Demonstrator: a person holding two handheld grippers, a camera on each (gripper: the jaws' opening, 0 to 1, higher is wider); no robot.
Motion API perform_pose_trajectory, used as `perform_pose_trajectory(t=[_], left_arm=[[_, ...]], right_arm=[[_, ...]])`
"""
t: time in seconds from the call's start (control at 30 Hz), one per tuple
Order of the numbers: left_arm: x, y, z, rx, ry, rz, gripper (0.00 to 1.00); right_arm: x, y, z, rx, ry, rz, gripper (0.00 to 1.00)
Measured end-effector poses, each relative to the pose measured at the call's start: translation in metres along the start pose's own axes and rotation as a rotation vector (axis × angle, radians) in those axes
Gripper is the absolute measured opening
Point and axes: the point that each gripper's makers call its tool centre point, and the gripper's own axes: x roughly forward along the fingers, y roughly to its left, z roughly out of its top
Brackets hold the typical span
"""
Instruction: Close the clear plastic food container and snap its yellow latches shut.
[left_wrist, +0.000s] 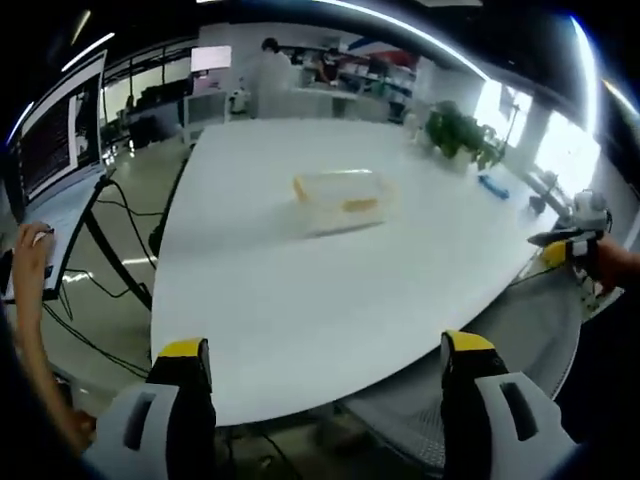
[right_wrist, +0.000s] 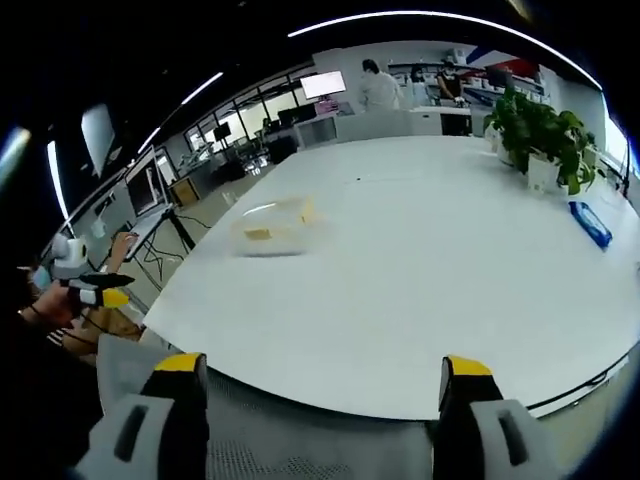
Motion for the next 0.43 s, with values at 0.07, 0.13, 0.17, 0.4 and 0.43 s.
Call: perform_pose_trajectory(t=[0.07, 0.13, 0.17, 0.4, 0.43], left_arm=[[-0.0004, -0.002, -0.0014, 0.003, 0.003, -0.002, 0.93], [0.0001, -0.0029, -0.0083, 0.018, 0.041, -0.003, 0.93], [0.0003, -0.0045, -0.0093, 0.033, 0.045, -0.009, 0.93], [-0.0002, -0.0027, -0.0032, 0.033, 0.011, -0.023, 0.92], [0.0, -0.0014, -0.0017, 0.038, 0.007, -0.021, 0.92]], right_arm=[[-0.0008, 0.0009, -0.0021, -0.001, 0.007, 0.0, 0.98], [-0.0021, 0.0007, -0.0036, -0.003, 0.012, -0.004, 0.98], [-0.0031, 0.0001, -0.0047, -0.003, 0.015, -0.007, 0.98], [-0.0021, -0.0036, -0.0063, -0.051, 0.052, -0.017, 1.0], [-0.0033, -0.004, -0.0031, -0.071, 0.051, -0.03, 1.0]])
